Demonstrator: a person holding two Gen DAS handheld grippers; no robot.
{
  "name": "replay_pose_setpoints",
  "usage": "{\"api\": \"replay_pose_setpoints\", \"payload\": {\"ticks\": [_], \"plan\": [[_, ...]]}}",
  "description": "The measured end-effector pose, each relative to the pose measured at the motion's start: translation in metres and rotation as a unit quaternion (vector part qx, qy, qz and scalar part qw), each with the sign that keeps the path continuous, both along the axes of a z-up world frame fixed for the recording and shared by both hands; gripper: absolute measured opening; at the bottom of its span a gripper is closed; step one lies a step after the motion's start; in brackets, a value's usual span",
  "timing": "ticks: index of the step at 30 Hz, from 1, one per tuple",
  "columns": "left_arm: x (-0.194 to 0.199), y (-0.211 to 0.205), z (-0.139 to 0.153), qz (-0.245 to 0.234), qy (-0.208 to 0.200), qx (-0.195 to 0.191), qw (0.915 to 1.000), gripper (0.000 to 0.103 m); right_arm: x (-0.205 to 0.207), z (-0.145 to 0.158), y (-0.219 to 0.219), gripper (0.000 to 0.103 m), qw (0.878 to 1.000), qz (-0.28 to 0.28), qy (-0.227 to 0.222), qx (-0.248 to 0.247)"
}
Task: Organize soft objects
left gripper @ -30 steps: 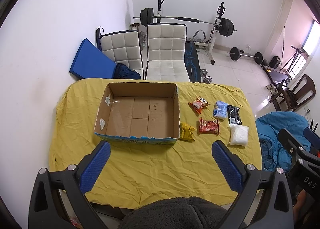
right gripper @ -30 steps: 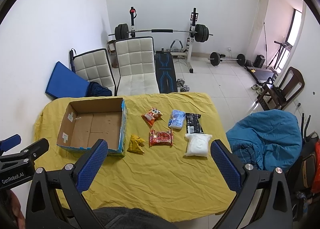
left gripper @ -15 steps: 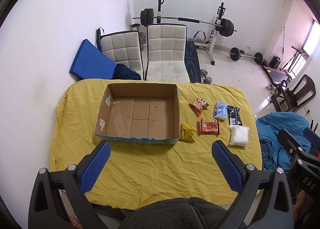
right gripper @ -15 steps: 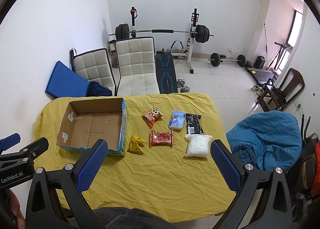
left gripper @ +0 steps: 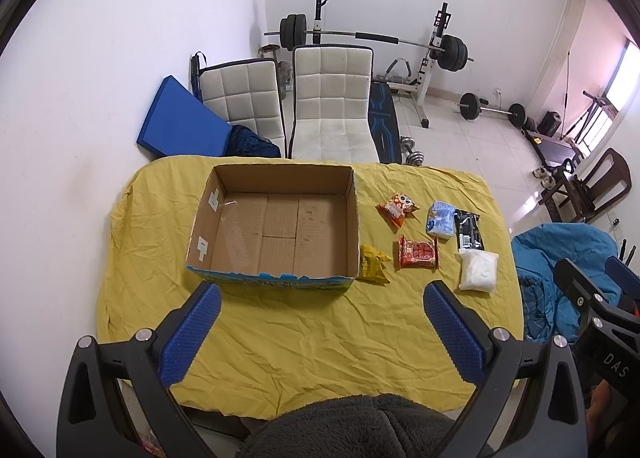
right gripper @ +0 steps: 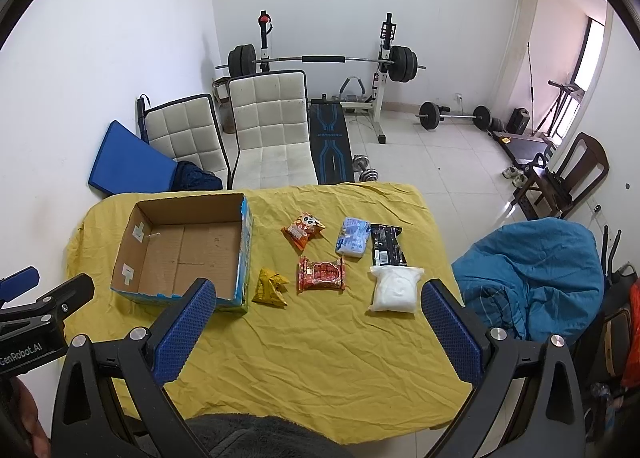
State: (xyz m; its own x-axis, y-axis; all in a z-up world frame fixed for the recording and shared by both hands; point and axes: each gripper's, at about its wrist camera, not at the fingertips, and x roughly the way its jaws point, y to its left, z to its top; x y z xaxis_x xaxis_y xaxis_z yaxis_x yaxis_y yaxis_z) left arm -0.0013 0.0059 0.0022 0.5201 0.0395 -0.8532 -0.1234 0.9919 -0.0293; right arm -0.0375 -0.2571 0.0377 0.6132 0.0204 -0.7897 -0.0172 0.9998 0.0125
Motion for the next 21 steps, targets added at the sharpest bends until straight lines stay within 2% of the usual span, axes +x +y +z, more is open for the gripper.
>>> {"api": "replay_pose_setpoints", "payload": {"ticks": [8,14,17,21], "plan": [[0.007,-0.007,-0.009,-0.003,0.005,-0.003,1.0,0.103,0.011,-0.014,-0.007,0.103,1.0,-0.004,0.014,0.008],[0.054,-0.024,-0.033,-0.021,0.022,-0.01,0.9995,0.103,0.042,-0.039,-0.041,0.103,0.998,-0.041,0.039,0.005],[0.087,-0.043,-0.058,-0.04,0.046,-0.012,0.9981,0.103,0.066,-0.063,-0.072,0.103,0.996,-0.067,0.062,-0.001],[0.126,-0.071,-0.097,-0.069,0.083,-0.001,0.9942,0.103,0.11,-0.118,-0.119,0.103,0.99,-0.083,0.117,-0.004]]}}
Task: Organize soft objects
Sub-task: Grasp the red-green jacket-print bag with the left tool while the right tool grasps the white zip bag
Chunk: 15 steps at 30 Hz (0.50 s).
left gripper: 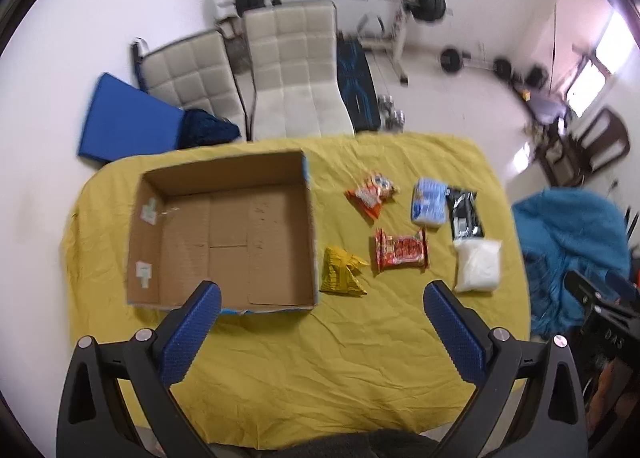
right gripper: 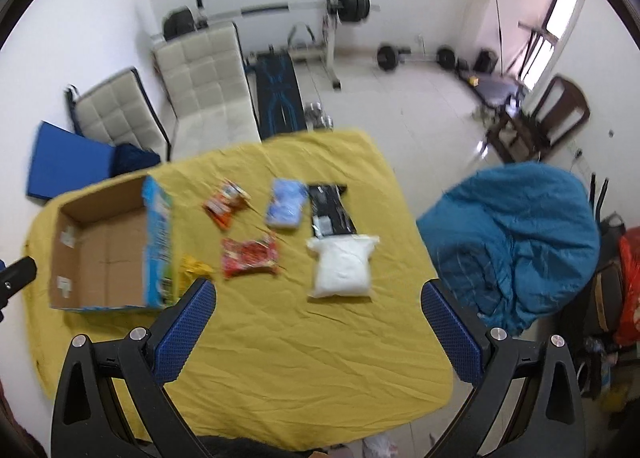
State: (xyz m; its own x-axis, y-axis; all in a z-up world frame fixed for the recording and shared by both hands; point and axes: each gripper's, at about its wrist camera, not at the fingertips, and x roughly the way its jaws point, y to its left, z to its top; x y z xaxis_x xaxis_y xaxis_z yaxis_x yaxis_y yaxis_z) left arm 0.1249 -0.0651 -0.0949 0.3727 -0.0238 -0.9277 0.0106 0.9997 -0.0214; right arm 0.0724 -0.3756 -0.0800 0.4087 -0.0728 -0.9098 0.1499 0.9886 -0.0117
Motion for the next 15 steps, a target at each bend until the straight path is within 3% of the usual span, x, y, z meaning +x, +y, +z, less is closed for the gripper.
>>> {"api": "replay_pose_setpoints", "payload": {"ticks": [4,8,10,12,15], "plan": [[0.039,-0.033,-0.055,-0.035,0.047,0.002,0.9983,0.103,0.04,-0.065,-0.036,0.103,0.998,-0.009,0.059,-0.01],[0.064,-0.055,-0.105,-0.059,0.089,0.03,0.9938,0.103,0.076,-0.134,-0.049,0.103,0.99,0.071,0.114,-0.037],[0.072,-0.061,-0.125,-0.065,0.107,0.039,0.9914,0.103,0.091,-0.167,-0.058,0.103,0.984,0.078,0.155,-0.051],[0.082,-0.068,-0.145,-0.069,0.126,0.037,0.989,0.103,0.105,-0.196,-0.072,0.103,0.981,0.059,0.182,-0.005],[0.097,-0.082,-0.171,-0.096,0.144,0.03,0.9845,0.103,0.119,-0.231,-0.078,0.103,0.978,0.037,0.205,0.013]]}}
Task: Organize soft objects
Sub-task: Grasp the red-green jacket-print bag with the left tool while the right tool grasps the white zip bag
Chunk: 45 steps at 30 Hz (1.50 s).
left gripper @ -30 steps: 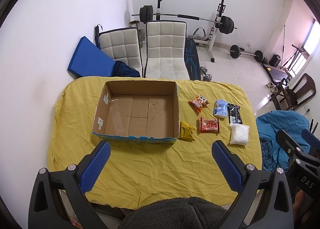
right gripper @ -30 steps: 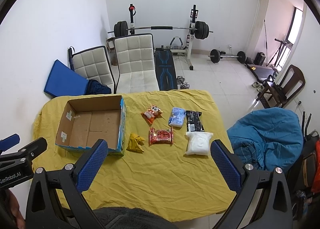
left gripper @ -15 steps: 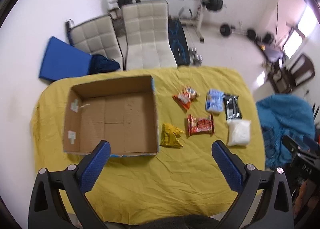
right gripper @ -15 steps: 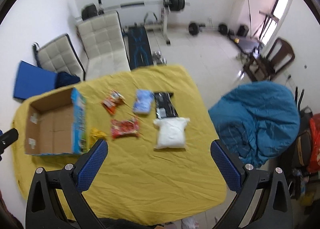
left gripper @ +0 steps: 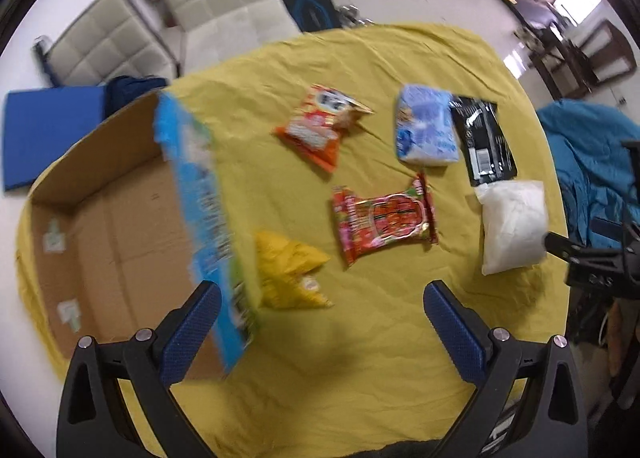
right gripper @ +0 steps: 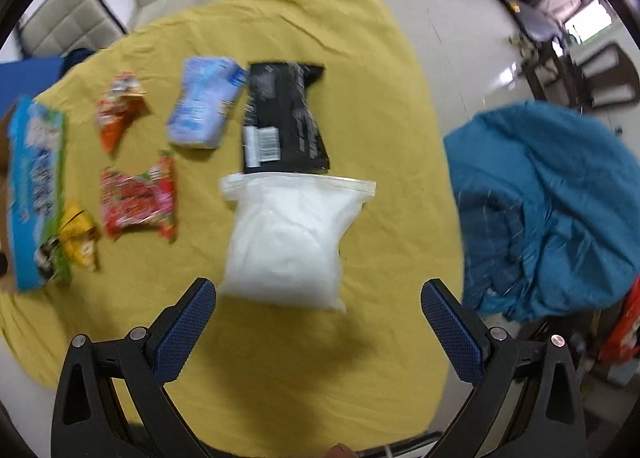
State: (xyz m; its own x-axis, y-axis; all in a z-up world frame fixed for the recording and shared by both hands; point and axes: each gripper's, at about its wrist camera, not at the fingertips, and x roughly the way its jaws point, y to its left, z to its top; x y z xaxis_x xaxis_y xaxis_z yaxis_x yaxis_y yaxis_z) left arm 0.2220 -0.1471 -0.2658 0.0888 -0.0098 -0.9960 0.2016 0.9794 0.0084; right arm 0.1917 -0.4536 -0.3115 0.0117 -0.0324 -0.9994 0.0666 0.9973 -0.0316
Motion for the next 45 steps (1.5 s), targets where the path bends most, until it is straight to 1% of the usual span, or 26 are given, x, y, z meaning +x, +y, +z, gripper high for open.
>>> {"api": "replay_pose_setpoints", "payload": {"ticks": [2,4,5,6,7,10,11,12,14,16,19,21,22,23,24,25,28,29,31,32,34,36,37,39,43,45], "plan": [[0.011,-0.014,-0.015,-0.043,0.009,-0.01,0.999,0.103,0.006,-0.02,-0.001,0.103,1.0,-0.011,0.018,0.023],[0.023,-0.028,-0.031,-0.09,0.017,0.002,0.9958,0.103,0.013,-0.041,0.001,0.103,0.998,-0.01,0.037,0.041],[0.027,-0.036,-0.04,-0.121,0.019,0.012,0.9924,0.103,0.016,-0.051,0.003,0.103,0.998,-0.005,0.046,0.04],[0.03,-0.046,-0.05,-0.159,0.021,0.023,0.9868,0.103,0.019,-0.06,0.005,0.103,0.998,0.002,0.054,0.037],[0.033,-0.052,-0.058,-0.182,0.023,0.032,0.9824,0.103,0.022,-0.066,0.006,0.103,0.998,0.007,0.06,0.034],[0.035,-0.073,-0.086,-0.265,0.033,0.063,0.9615,0.103,0.026,-0.08,0.007,0.103,0.996,0.013,0.073,0.038],[0.036,-0.078,-0.094,-0.284,0.038,0.07,0.9555,0.103,0.027,-0.083,0.006,0.103,0.996,0.011,0.078,0.045],[0.037,-0.084,-0.105,-0.301,0.046,0.08,0.9491,0.103,0.027,-0.084,0.004,0.103,0.996,0.009,0.08,0.049],[0.04,-0.089,-0.119,-0.32,0.054,0.099,0.9408,0.103,0.027,-0.088,0.001,0.103,0.995,0.008,0.083,0.056],[0.041,-0.094,-0.129,-0.337,0.067,0.102,0.9338,0.103,0.025,-0.086,-0.002,0.103,0.995,0.01,0.084,0.059],[0.043,-0.098,-0.139,-0.359,0.089,0.094,0.9245,0.098,0.021,-0.086,-0.008,0.103,0.994,0.011,0.089,0.061],[0.046,-0.099,-0.14,-0.363,0.092,0.089,0.9228,0.086,0.019,-0.086,-0.011,0.103,0.994,0.007,0.091,0.063],[0.049,-0.098,-0.139,-0.355,0.097,0.084,0.926,0.07,0.017,-0.085,-0.012,0.103,0.994,0.006,0.09,0.063],[0.05,-0.096,-0.141,-0.338,0.103,0.081,0.9319,0.062,0.017,-0.085,-0.013,0.103,0.994,0.004,0.089,0.064],[0.051,-0.095,-0.141,-0.321,0.106,0.073,0.9385,0.059,0.015,-0.085,-0.015,0.103,0.994,0.002,0.089,0.066],[0.054,-0.089,-0.139,-0.303,0.11,0.06,0.9447,0.053,0.013,-0.085,-0.017,0.103,0.994,-0.001,0.088,0.067],[0.061,-0.071,-0.134,-0.232,0.121,0.028,0.9647,0.048,0.012,-0.086,-0.023,0.103,0.994,-0.01,0.086,0.068],[0.063,-0.061,-0.131,-0.192,0.127,0.012,0.9731,0.047,0.012,-0.086,-0.025,0.103,0.994,-0.013,0.085,0.068],[0.065,-0.035,-0.127,-0.096,0.147,-0.021,0.9842,0.047,0.014,-0.083,-0.026,0.103,0.994,-0.022,0.078,0.068],[0.064,-0.025,-0.128,-0.051,0.159,-0.033,0.9854,0.047,0.015,-0.082,-0.027,0.103,0.995,-0.026,0.073,0.068],[0.059,-0.004,-0.13,0.032,0.182,-0.045,0.9818,0.047,0.017,-0.079,-0.027,0.103,0.995,-0.037,0.064,0.066],[0.057,0.008,-0.131,0.078,0.181,-0.06,0.9787,0.047,0.02,-0.082,-0.025,0.103,0.995,-0.043,0.061,0.067],[0.056,0.012,-0.13,0.09,0.177,-0.065,0.9779,0.047,0.022,-0.085,-0.023,0.103,0.995,-0.044,0.063,0.067],[0.056,0.018,-0.131,0.096,0.172,-0.066,0.9782,0.048,0.025,-0.092,-0.019,0.103,0.995,-0.043,0.068,0.062],[0.052,0.025,-0.131,0.089,0.166,-0.062,0.9801,0.05,0.033,-0.108,-0.01,0.103,0.994,-0.053,0.078,0.055],[0.047,0.024,-0.138,0.082,0.163,-0.055,0.9816,0.05,0.036,-0.116,-0.008,0.103,0.993,-0.065,0.086,0.051]]}}
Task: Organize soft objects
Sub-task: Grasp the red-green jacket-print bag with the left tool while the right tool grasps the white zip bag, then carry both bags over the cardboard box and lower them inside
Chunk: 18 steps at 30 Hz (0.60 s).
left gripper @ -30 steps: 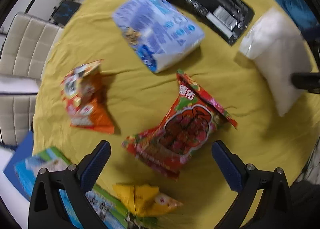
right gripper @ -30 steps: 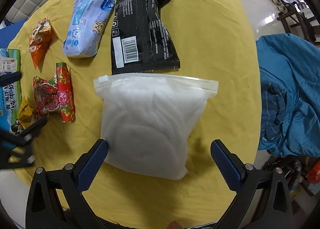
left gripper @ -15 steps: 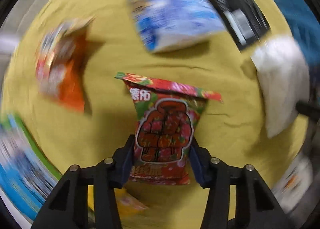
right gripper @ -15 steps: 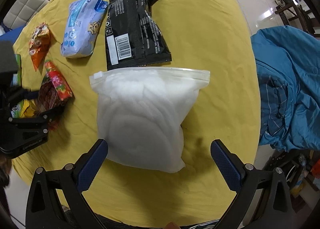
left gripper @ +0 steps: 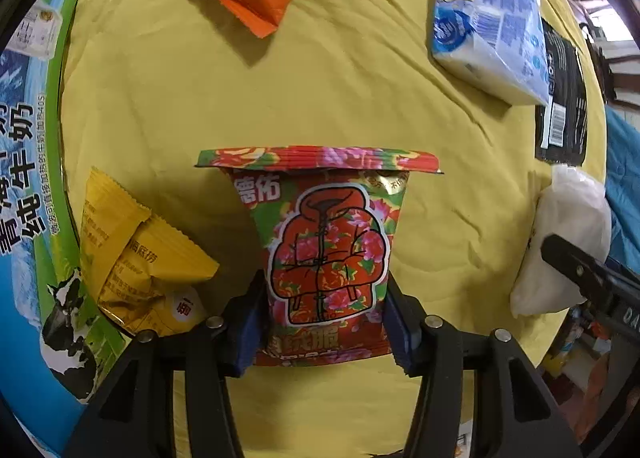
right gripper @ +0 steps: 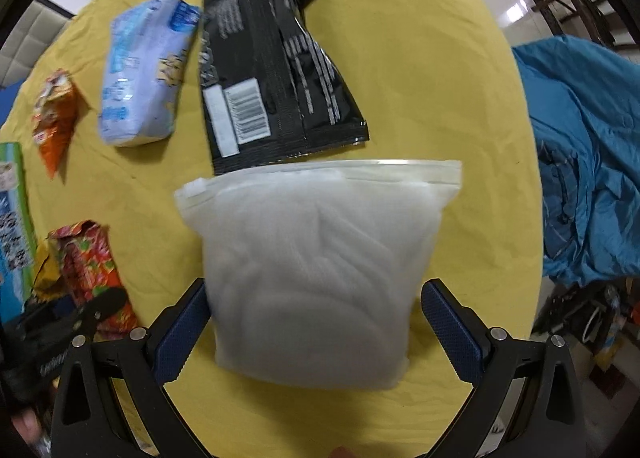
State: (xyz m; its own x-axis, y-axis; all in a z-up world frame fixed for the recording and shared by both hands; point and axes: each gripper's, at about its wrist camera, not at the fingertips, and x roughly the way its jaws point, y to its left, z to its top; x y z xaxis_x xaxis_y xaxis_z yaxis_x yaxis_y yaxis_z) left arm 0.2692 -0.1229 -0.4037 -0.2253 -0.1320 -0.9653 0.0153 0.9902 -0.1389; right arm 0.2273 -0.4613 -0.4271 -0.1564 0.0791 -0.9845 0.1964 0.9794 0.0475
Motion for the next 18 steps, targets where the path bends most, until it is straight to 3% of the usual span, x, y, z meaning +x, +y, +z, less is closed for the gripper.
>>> {"api": "replay_pose_setpoints", "payload": {"ticks": [1,7,18], "plan": [[-0.013,-0.001,-0.013,-0.002,-0.002,0.002,1.0,0.05,0.0,-0.004,0.001,0.103,1.0,-0.008,0.001,0.006],[-0.017,-0.017,-0.013,-0.013,-0.01,0.013,0.9998,0.048,-0.002,-0.013,0.002,0.097,1.0,-0.022,0.012,0.004],[-0.043,-0.048,0.013,-0.017,-0.031,0.026,0.9991,0.043,-0.015,0.011,0.022,0.078,1.0,-0.011,-0.007,-0.006]]}}
